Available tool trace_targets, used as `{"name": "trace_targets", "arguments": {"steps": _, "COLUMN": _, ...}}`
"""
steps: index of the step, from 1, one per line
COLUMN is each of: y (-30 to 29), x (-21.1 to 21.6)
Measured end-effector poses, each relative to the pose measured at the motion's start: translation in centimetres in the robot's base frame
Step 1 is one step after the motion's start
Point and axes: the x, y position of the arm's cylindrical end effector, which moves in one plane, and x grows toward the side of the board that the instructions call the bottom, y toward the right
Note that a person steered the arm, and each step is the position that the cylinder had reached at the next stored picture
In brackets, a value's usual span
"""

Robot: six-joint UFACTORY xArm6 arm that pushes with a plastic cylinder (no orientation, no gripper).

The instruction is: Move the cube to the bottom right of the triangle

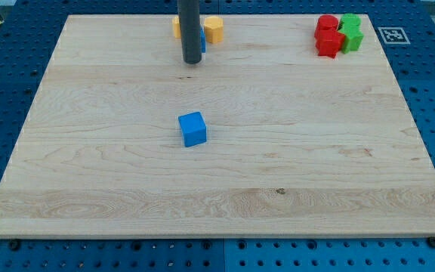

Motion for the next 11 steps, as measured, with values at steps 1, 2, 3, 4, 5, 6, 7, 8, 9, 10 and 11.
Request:
{"name": "trace_targets", "arguments": {"steps": 1, "y": -3.2, "x": 0.2}}
{"name": "trace_targets", "arguments": {"steps": 2, "y": -4.8, "x": 3.6}}
{"name": "trace_targets", "arguments": {"steps": 3, "y": -7.3, "x": 7.8}}
{"name": "trace_targets", "arguments": {"steps": 4, "y": -7.1, "x": 14.3}}
{"name": "trace_targets", "arguments": {"steps": 5, "y": -4.1, "x": 18.8}}
{"name": "trace_targets", "arguments": {"steps": 6, "y": 2.0, "x": 15.2}}
{"name": "trace_targets", "arguments": {"steps": 7, "y": 5.0, "x": 10.5}}
{"name": "trace_targets", "arguments": {"steps": 8, "y": 4.7, "x": 13.4}}
{"name": "trace_targets", "arguments": {"steps": 9, "y": 6.0, "x": 14.7}}
{"name": "trace_targets", "arguments": {"steps": 10, "y": 9.9, "x": 8.5}}
{"name": "trace_targets", "arguments": {"steps": 11, "y": 10.8, "x": 3.9}}
